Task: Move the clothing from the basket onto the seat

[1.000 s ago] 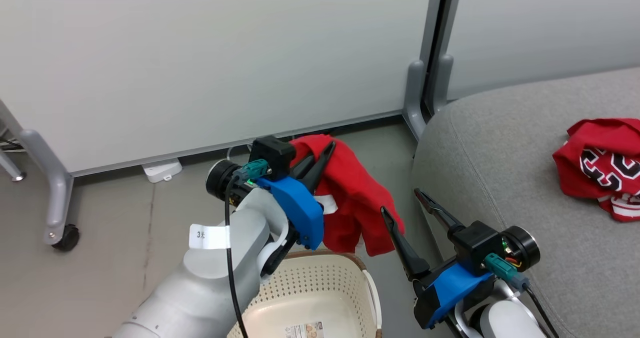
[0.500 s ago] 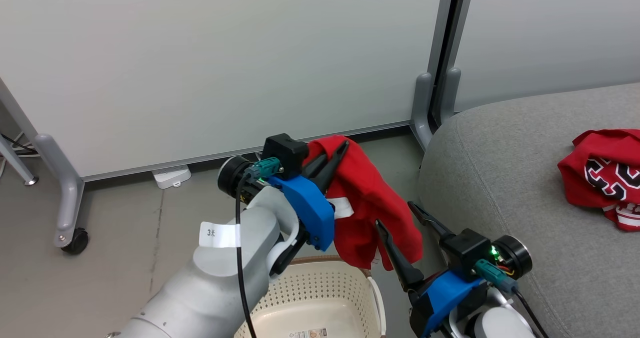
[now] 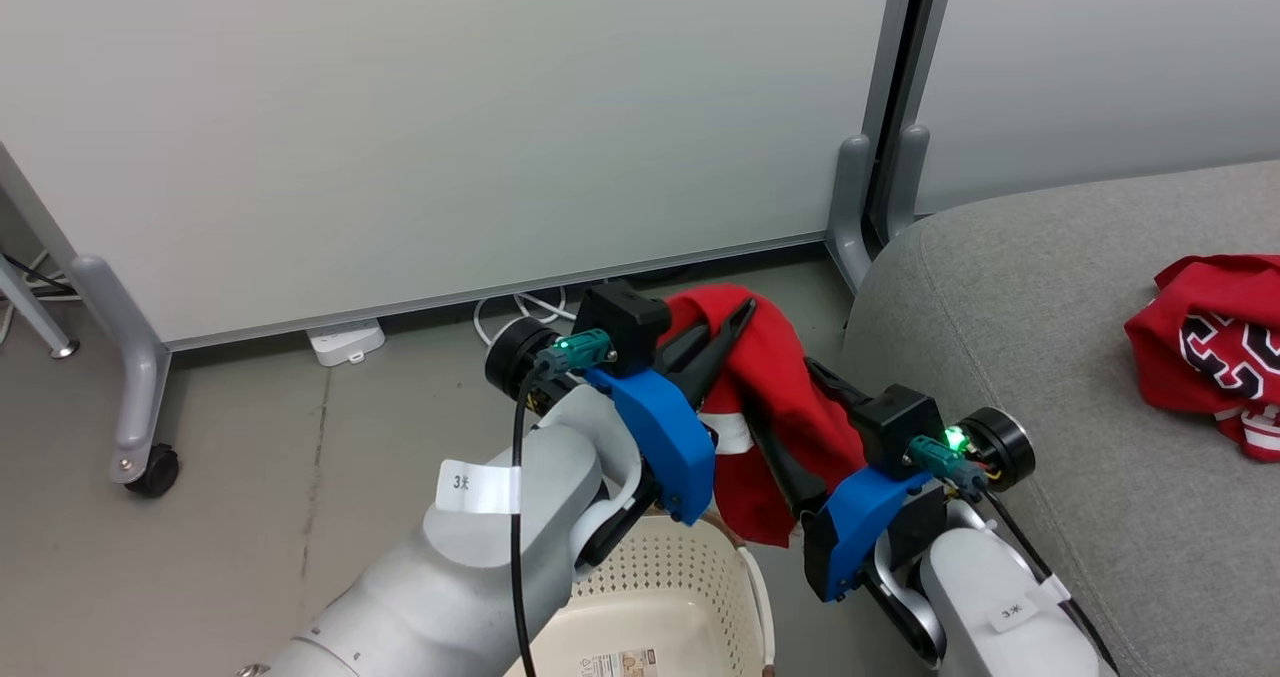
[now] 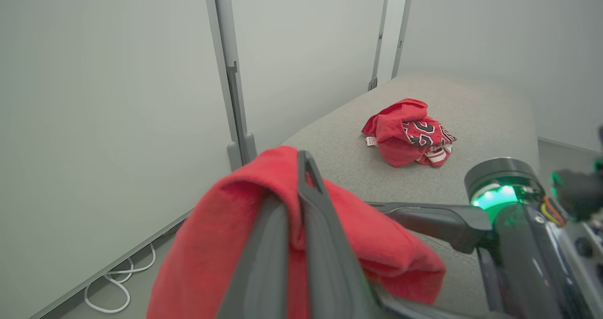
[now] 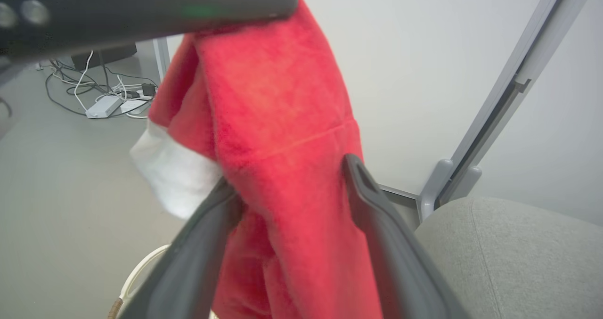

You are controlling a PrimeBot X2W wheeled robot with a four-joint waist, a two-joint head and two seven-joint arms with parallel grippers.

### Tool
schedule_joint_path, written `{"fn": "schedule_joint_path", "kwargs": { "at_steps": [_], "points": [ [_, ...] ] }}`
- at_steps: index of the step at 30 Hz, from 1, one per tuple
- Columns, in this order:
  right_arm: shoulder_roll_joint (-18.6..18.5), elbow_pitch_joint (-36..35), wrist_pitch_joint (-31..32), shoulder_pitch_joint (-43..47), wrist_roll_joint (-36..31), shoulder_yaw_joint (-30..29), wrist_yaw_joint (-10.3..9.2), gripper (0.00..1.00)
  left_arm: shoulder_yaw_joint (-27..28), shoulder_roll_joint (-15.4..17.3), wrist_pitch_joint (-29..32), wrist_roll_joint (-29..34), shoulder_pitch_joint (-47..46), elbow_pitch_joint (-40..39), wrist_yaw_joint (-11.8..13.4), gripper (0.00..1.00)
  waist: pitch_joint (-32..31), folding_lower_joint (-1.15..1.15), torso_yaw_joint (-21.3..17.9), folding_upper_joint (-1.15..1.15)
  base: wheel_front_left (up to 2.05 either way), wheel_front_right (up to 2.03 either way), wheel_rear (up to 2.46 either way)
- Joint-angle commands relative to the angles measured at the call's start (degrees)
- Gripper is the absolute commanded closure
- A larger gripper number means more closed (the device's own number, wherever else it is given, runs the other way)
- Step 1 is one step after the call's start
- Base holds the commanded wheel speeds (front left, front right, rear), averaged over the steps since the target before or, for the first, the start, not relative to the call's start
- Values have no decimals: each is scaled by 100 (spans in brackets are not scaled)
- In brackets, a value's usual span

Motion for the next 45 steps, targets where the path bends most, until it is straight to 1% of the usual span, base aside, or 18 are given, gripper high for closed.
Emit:
{"fn": "schedule_joint_path", "kwargs": {
  "at_steps": [1, 3, 5, 10, 17, 39, 40, 41, 42, 43, 45],
  "points": [
    [-13, 150, -77, -172, 47, 28, 1, 0, -37, -2, -17, -19, -86, -35, -40, 100, 7, 0, 7, 0, 0, 0, 0],
    [-13, 384, -127, -303, 98, 61, 1, 0, -68, -9, -19, -29, -83, -71, -40, 100, 13, 0, 12, 0, 0, 0, 0],
    [-13, 579, -171, -411, 147, 89, 1, 100, -112, -15, -22, -39, -76, -97, -40, 100, 13, 0, 18, 0, 0, 0, 0],
    [-12, 883, -310, -551, 321, 202, 1, 100, -166, -25, -33, -69, -87, -109, -40, 100, 7, 0, 12, 0, 0, 0, 0],
    [-13, 1124, -444, -637, 470, 282, 1, 100, -171, -24, -49, -73, -106, -38, -38, 100, -8, 0, -41, 0, 0, 0, 0],
    [-13, 1452, -606, -748, 596, 345, 1, 100, -197, -29, -95, -125, -162, 43, -26, 100, -38, 0, -104, 0, 0, 0, 0],
    [-13, 1459, -611, -750, 602, 343, 1, 100, -197, -29, -100, -125, -163, 46, -25, 77, -38, 0, -103, 0, 0, 0, 0],
    [-13, 1459, -611, -750, 602, 343, 1, 100, -197, -29, -100, -125, -163, 46, -25, 77, -38, 0, -103, 0, 0, 0, 0],
    [-13, 1464, -612, -752, 611, 343, 1, 100, -199, -30, -104, -124, -164, 49, -21, 12, -38, 0, -102, 0, 0, 0, 0],
    [-13, 1470, -609, -754, 617, 346, 1, 100, -202, -30, -101, -123, -162, 51, -16, 0, -38, 0, -101, 0, 0, 0, 0],
    [-13, 1474, -624, -760, 624, 343, 1, 100, -162, -31, -113, -185, -110, 32, -17, 0, -38, 0, -95, 0, 0, 0, 0]
  ]
}}
